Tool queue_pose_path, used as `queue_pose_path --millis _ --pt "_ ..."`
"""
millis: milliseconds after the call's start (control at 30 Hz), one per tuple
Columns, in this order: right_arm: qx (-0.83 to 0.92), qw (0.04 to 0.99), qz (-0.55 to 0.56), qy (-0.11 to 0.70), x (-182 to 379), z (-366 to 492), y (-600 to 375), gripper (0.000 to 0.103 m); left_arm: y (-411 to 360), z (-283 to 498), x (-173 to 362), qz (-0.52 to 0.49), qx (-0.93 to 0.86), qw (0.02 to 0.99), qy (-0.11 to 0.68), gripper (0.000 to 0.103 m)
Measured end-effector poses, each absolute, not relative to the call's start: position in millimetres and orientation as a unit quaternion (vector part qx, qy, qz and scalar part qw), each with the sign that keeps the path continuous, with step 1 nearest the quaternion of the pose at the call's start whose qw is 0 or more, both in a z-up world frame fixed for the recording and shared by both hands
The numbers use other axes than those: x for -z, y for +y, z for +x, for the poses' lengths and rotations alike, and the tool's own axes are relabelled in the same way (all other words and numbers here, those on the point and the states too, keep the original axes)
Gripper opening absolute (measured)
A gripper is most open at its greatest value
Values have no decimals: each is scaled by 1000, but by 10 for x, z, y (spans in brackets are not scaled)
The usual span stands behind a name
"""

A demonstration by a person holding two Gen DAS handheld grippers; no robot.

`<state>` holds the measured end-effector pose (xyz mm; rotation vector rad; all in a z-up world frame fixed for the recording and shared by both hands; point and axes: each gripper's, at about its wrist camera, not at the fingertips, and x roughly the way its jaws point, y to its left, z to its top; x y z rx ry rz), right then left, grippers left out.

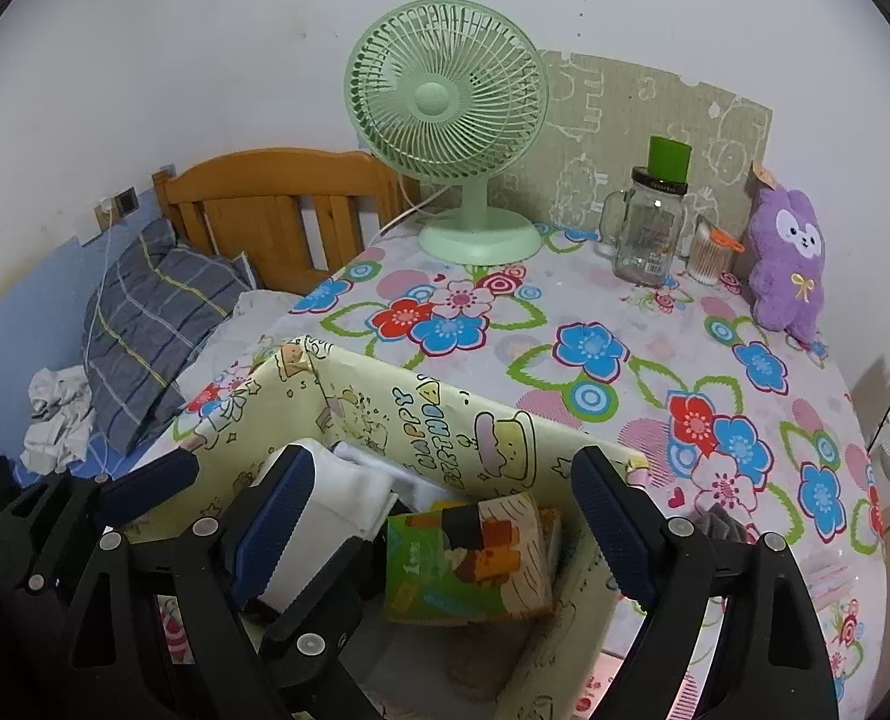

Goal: Organize soft objects
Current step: 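Lower the towel into the fabric box with left tool while right tool drops the green bag in, then open both tools and withdraw them from the fabric box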

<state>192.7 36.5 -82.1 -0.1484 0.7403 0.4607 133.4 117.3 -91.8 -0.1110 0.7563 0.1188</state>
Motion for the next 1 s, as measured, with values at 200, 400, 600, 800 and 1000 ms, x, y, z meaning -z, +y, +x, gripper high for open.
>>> queue_pose_path --millis 200,400,600,800,1000 --pt "-217 910 -63 348 717 1830 232 90 1053 1267 821 -41 -58 930 359 92" --pt "-207 915 -56 342 624 1726 77 90 911 1203 732 -34 -53 934 352 92" --pt "-198 921 -51 331 539 1617 -85 90 752 1132 657 -25 -49 937 344 92" --pt "-188 925 -47 326 471 1522 -261 90 625 1064 603 -23 -48 939 340 92" --pt "-178 928 -35 326 431 1443 -451 90 446 979 547 -15 -50 941 335 92"
